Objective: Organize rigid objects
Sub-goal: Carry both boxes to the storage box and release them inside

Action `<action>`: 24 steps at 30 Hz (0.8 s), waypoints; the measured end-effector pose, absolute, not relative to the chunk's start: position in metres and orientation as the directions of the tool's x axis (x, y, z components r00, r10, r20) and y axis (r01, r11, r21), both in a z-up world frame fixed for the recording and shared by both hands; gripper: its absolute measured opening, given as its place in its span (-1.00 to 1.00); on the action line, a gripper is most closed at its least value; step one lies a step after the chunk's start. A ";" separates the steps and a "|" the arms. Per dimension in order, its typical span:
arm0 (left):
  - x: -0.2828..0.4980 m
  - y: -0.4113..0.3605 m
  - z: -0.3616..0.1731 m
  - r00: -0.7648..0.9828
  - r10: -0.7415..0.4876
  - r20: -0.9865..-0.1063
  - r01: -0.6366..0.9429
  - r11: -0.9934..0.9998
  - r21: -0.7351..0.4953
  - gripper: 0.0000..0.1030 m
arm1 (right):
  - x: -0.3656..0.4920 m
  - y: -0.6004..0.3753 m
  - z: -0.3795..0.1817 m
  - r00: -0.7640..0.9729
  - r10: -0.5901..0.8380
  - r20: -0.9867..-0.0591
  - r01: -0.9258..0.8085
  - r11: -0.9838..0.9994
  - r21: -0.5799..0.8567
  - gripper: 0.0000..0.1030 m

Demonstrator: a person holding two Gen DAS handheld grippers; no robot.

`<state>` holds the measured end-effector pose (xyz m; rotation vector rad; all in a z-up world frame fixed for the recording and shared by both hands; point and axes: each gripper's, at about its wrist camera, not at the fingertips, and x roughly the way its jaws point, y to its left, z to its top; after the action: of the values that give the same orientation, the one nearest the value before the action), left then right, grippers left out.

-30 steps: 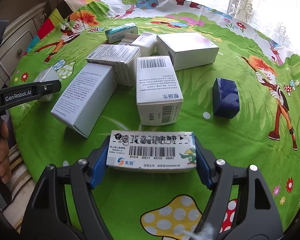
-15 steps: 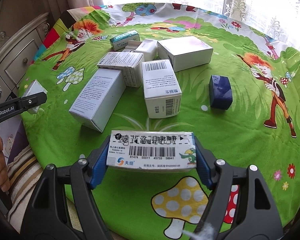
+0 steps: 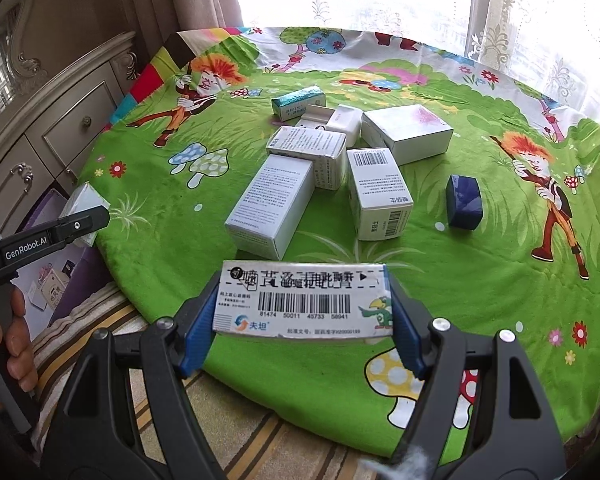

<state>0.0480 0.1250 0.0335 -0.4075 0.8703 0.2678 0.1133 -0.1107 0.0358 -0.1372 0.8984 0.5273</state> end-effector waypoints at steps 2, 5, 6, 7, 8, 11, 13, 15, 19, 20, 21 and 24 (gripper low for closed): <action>0.040 0.131 0.035 0.621 0.069 -0.781 -0.399 0.885 -0.239 -0.20 | 0.107 -0.105 0.039 0.499 0.394 -0.772 -0.508 0.855 0.108 0.51; 0.027 0.141 0.038 0.625 0.079 -0.776 -0.415 0.876 -0.245 -0.20 | 0.097 -0.095 0.045 0.490 0.413 -0.768 -0.533 0.839 0.110 0.51; 0.022 0.146 0.039 0.627 0.084 -0.775 -0.421 0.873 -0.246 -0.20 | 0.093 -0.091 0.046 0.486 0.419 -0.767 -0.542 0.833 0.112 0.51; 0.017 0.150 0.039 0.627 0.088 -0.774 -0.429 0.868 -0.249 -0.20 | 0.090 -0.087 0.047 0.482 0.425 -0.766 -0.551 0.827 0.112 0.51; 0.013 0.154 0.039 0.627 0.091 -0.774 -0.437 0.863 -0.252 -0.20 | 0.087 -0.083 0.049 0.479 0.429 -0.766 -0.559 0.822 0.110 0.51; 0.000 0.168 0.040 0.625 0.107 -0.773 -0.462 0.849 -0.256 -0.20 | 0.078 -0.071 0.053 0.466 0.446 -0.764 -0.586 0.803 0.112 0.51; -0.009 0.180 0.040 0.624 0.121 -0.772 -0.483 0.836 -0.260 -0.20 | 0.072 -0.061 0.056 0.462 0.453 -0.763 -0.603 0.791 0.104 0.51; -0.018 0.191 0.042 0.626 0.133 -0.769 -0.503 0.822 -0.267 -0.20 | 0.066 -0.051 0.059 0.454 0.462 -0.762 -0.622 0.776 0.100 0.51; -0.035 0.217 0.045 0.626 0.174 -0.760 -0.547 0.793 -0.269 -0.20 | 0.056 -0.029 0.065 0.435 0.480 -0.762 -0.663 0.744 0.090 0.51; -0.040 0.225 0.045 0.625 0.182 -0.759 -0.559 0.783 -0.273 -0.20 | 0.054 -0.024 0.067 0.430 0.484 -0.762 -0.671 0.736 0.089 0.51; -0.044 0.232 0.044 0.624 0.190 -0.758 -0.571 0.773 -0.276 -0.20 | 0.051 -0.018 0.068 0.426 0.487 -0.762 -0.680 0.728 0.085 0.51; -0.055 0.253 0.042 0.616 0.216 -0.757 -0.608 0.741 -0.283 -0.20 | 0.045 -0.001 0.073 0.410 0.500 -0.763 -0.709 0.701 0.078 0.51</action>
<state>-0.0552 0.2532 0.0423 -0.5619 0.7694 0.5046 0.0450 -0.0008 0.0731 -0.2755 0.8545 0.7733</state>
